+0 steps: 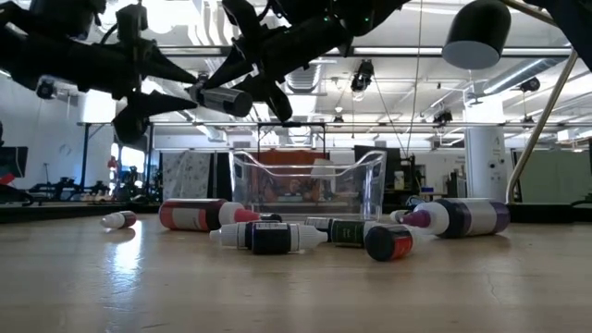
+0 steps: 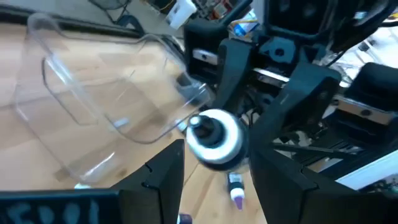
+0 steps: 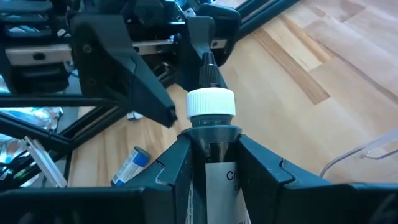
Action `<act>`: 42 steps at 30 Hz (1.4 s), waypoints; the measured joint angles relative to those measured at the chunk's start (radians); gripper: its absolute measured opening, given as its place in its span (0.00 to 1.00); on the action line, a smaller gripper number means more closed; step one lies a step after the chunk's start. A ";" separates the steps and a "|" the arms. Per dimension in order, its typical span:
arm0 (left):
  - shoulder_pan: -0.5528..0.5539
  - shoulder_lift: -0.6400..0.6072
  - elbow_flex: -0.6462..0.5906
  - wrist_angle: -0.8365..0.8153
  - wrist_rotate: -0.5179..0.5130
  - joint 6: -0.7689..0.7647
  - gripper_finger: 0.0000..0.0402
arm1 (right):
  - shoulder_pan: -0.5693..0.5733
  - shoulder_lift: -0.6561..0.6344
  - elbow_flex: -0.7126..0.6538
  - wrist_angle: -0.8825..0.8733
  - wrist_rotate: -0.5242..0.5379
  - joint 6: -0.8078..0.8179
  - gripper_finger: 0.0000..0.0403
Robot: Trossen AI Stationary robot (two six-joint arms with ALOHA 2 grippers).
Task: Pick & Place food coloring
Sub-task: Put the large black food coloring bottle into the transparent bin
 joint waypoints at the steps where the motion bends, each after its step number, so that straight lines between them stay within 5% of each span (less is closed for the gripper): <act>1: 0.001 0.011 0.005 0.000 0.000 0.009 0.38 | 0.000 0.000 0.000 -0.001 0.000 0.000 0.25; 16: 0.022 0.100 0.040 0.038 0.001 0.044 0.38 | 0.001 0.000 -0.002 -0.013 0.003 -0.002 0.25; 25: 0.033 0.104 0.040 0.041 0.024 0.063 0.25 | 0.002 0.000 -0.002 -0.015 0.002 -0.006 0.26; 42: 0.060 0.105 0.057 -0.040 0.015 0.164 0.23 | -0.043 -0.069 0.000 -0.177 0.022 -0.038 0.58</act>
